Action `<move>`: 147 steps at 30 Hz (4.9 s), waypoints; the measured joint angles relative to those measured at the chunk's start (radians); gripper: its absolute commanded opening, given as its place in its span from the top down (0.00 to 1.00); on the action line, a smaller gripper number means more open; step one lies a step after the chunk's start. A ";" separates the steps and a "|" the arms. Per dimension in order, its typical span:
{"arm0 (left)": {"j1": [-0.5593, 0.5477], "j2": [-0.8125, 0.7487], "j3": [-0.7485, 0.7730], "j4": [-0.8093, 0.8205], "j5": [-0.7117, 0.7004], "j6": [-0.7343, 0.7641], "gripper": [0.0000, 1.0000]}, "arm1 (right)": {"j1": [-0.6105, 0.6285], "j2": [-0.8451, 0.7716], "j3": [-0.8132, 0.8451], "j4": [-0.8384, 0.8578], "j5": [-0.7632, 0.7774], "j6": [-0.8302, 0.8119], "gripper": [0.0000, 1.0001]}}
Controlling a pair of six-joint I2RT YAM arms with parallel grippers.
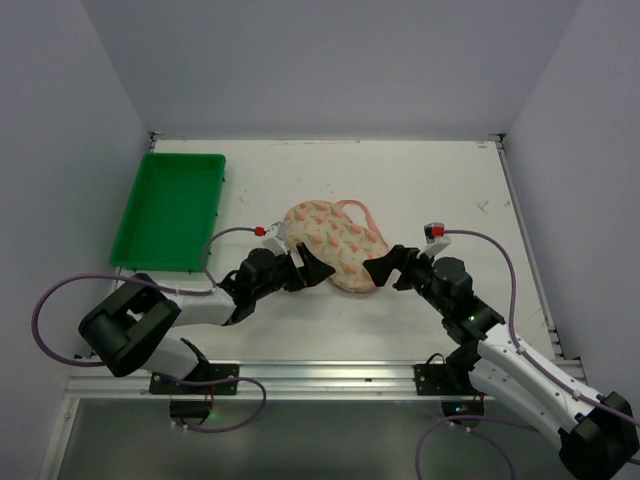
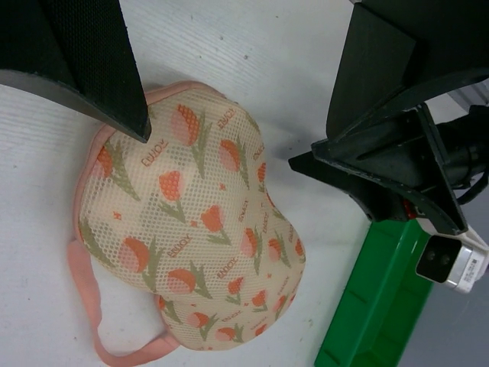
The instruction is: Unzip the laundry bag and remove the bra
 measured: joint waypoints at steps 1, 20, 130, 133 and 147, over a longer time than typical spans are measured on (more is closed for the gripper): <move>0.000 0.026 -0.004 0.029 0.006 -0.007 0.01 | 0.000 0.000 0.000 0.000 -0.002 0.000 0.01; -0.072 0.333 -0.014 0.364 -0.009 -0.229 0.27 | 0.000 -0.013 -0.017 0.021 -0.017 0.001 0.01; -0.097 -0.159 0.115 -0.428 -0.285 -0.307 1.00 | 0.150 0.602 0.179 0.209 -0.349 0.057 0.53; -0.097 -0.159 0.114 -0.429 -0.278 -0.304 1.00 | 0.150 0.600 0.180 0.204 -0.347 0.053 0.55; -0.093 -0.159 0.114 -0.431 -0.263 -0.280 1.00 | 0.150 0.600 0.183 0.184 -0.304 0.027 0.88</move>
